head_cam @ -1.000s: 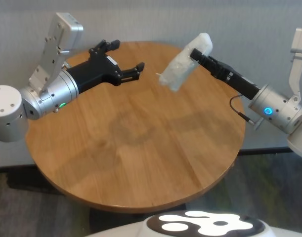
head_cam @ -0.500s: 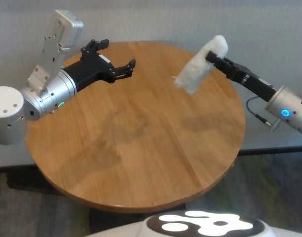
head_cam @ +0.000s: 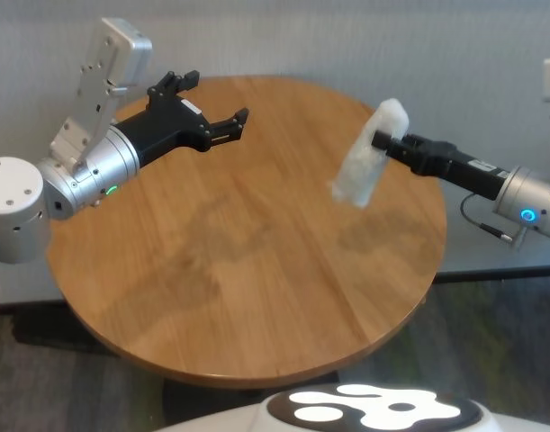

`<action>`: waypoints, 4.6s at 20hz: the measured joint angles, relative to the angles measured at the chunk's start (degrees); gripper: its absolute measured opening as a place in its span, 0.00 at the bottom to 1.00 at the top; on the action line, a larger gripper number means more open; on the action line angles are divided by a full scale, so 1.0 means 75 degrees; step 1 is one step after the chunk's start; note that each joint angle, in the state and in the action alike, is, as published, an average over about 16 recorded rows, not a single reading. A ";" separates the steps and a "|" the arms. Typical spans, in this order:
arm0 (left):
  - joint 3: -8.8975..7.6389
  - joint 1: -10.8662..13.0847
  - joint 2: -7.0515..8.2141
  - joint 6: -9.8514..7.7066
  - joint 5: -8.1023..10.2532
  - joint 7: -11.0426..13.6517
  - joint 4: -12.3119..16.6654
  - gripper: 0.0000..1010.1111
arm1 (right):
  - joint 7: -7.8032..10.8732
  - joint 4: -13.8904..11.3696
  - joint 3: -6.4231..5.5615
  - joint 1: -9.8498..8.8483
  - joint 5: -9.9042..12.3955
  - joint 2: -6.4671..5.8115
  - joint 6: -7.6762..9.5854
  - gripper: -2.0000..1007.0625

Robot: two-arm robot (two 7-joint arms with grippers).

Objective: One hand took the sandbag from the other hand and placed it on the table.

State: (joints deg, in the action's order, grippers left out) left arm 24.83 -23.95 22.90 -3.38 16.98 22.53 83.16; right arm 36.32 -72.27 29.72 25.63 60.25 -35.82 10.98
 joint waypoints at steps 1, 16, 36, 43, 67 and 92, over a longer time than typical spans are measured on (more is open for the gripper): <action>0.0003 -0.0002 0.0001 0.0002 0.0001 0.0002 -0.0002 0.99 | -0.0038 0.0001 0.0058 0.0036 -0.0102 -0.0034 0.0080 0.36; 0.0029 -0.0021 0.0011 0.0024 0.0018 0.0015 -0.0020 0.99 | -0.1201 0.0338 0.0785 0.0634 -0.1409 0.0047 0.1463 0.36; 0.0039 -0.0029 0.0017 0.0033 0.0026 0.0014 -0.0028 0.99 | -0.1787 0.0642 0.0875 0.0898 -0.2003 0.0310 0.2003 0.38; 0.0040 -0.0031 0.0017 0.0034 0.0026 0.0014 -0.0028 0.99 | -0.1802 0.0637 0.0873 0.0876 -0.1985 0.0303 0.1993 0.50; 0.0041 -0.0031 0.0017 0.0034 0.0026 0.0014 -0.0028 0.99 | -0.1812 0.0617 0.0859 0.0853 -0.1943 0.0288 0.1956 0.99; -0.0243 0.0107 -0.0165 -0.0535 -0.0109 -0.0095 0.0103 0.99 | -0.2119 0.0088 0.0934 0.0876 -0.2515 0.0424 0.1742 0.99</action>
State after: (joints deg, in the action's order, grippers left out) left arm 23.01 -23.15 21.66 -7.39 16.17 21.82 83.94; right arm 20.42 -71.61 36.73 32.19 41.39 -32.64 24.04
